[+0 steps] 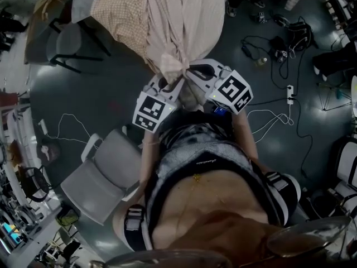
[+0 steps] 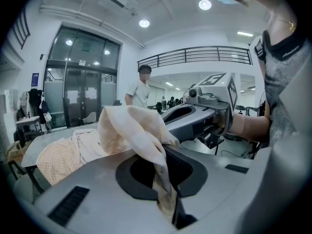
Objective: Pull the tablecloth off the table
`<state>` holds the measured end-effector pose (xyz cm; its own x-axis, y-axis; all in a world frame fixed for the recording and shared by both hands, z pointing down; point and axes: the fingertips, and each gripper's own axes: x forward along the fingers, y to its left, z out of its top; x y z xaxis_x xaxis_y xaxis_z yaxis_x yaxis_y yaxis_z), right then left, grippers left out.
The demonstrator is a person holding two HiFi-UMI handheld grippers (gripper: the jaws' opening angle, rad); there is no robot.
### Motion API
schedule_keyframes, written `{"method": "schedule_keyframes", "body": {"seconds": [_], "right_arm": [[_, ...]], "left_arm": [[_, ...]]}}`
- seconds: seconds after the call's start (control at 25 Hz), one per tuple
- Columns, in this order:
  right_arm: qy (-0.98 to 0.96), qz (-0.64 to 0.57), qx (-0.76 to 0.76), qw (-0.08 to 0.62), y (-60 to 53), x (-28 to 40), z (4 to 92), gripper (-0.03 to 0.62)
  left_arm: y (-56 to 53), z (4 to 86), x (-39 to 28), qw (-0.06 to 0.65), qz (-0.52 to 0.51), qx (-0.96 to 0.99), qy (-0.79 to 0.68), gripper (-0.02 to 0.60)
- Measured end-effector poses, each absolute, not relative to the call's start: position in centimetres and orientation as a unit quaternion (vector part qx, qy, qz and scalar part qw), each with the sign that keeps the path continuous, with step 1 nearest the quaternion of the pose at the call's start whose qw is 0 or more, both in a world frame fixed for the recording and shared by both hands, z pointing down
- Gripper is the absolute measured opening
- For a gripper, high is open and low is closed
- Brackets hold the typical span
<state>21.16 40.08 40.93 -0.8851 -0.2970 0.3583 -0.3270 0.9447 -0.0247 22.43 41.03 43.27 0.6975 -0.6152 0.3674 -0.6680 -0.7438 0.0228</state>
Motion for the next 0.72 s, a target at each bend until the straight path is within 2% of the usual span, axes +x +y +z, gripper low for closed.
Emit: {"method": "schedule_keyframes", "body": {"seconds": [0.36, 0.72], "right_arm": [[-0.972, 0.039, 0.141, 0.184, 43.6, 24.6, 41.5, 0.063], [-0.974, 0.032, 0.136, 0.178, 44.4, 25.4, 40.5, 0.063]], "left_arm": [[44.5, 43.8, 25.9, 0.081, 0.172, 0.913, -0.362, 0.02], [45.2, 42.9, 26.7, 0.074, 0.175, 0.915, -0.357, 0.02]]}}
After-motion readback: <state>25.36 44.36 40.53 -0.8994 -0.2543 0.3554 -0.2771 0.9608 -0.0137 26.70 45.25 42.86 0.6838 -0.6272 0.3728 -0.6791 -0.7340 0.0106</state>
